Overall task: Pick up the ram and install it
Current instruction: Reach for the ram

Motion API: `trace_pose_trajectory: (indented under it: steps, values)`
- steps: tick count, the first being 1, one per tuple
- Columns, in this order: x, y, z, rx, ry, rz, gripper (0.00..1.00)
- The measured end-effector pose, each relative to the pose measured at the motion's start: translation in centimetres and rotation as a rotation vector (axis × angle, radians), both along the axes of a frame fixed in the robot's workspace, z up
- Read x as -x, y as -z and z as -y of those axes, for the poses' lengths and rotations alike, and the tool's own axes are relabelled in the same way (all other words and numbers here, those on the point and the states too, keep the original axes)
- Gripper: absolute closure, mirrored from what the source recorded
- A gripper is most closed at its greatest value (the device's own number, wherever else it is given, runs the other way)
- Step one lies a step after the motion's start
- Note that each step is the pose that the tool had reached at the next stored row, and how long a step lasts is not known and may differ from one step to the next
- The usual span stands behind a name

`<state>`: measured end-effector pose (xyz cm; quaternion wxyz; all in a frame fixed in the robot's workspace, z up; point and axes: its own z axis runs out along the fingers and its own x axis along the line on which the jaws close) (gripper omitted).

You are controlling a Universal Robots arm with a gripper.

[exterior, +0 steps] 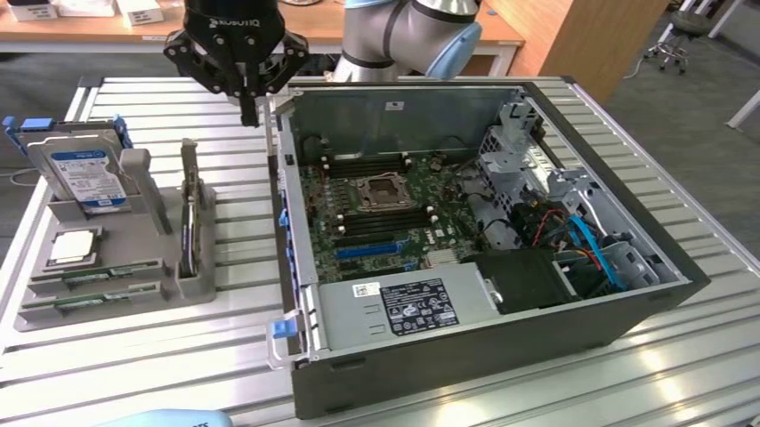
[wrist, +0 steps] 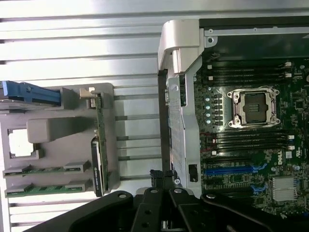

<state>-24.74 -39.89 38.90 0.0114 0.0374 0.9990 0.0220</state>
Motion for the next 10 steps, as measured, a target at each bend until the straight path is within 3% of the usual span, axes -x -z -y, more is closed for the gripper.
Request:
trace_pose_trajectory:
  steps: [10]
  values:
    - [1.09, 0.14, 0.0, -0.0001, 0.0, -0.0023, 0.9]
